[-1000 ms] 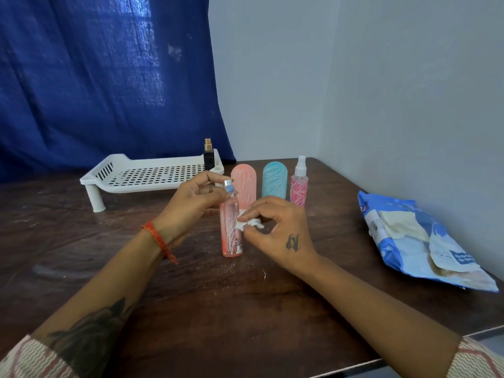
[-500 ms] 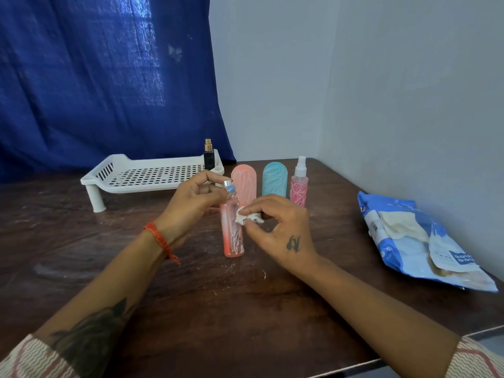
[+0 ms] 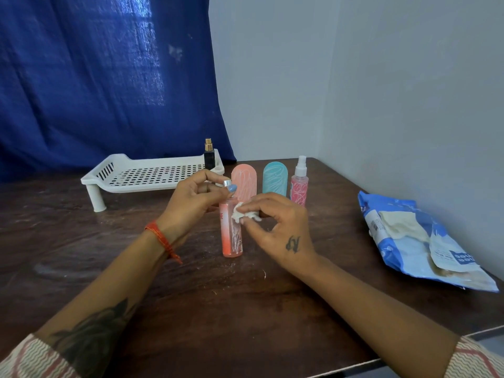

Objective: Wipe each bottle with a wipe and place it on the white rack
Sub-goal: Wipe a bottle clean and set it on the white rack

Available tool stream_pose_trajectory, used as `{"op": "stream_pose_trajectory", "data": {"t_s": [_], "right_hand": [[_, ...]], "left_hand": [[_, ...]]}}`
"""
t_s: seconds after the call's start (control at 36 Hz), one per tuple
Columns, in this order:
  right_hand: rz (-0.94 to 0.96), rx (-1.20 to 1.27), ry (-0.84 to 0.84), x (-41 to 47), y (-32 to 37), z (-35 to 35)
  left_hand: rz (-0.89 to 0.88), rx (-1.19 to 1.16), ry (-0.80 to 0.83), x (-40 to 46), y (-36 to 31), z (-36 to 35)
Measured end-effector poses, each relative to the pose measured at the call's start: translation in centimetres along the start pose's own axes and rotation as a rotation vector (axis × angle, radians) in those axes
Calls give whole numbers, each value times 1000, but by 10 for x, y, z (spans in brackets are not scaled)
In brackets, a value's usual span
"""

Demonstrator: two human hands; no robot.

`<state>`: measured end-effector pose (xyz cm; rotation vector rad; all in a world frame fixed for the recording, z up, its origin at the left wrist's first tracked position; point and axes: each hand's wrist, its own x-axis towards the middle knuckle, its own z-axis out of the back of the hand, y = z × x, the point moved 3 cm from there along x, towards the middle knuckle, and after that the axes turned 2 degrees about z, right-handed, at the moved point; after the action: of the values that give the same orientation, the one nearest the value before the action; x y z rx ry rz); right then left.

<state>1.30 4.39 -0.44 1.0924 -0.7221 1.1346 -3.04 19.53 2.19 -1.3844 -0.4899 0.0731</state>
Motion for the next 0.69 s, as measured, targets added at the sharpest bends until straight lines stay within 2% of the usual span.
{"op": "stream_pose_trajectory", "data": {"t_s": [0.19,0.44,0.58,0.69], "right_hand": [[17,44,72,-2,3,0],[8,-30,-3,-1,3,-1],[82,-17,75,-3,6,-4],[36,-2,94,-4,4,-2]], "left_hand": [[-4,25,-14,1,1,0],[-9,22,-21,1,1,0],[-10,19,-18,0,1,1],[-2,29,-22,0,1,0]]}}
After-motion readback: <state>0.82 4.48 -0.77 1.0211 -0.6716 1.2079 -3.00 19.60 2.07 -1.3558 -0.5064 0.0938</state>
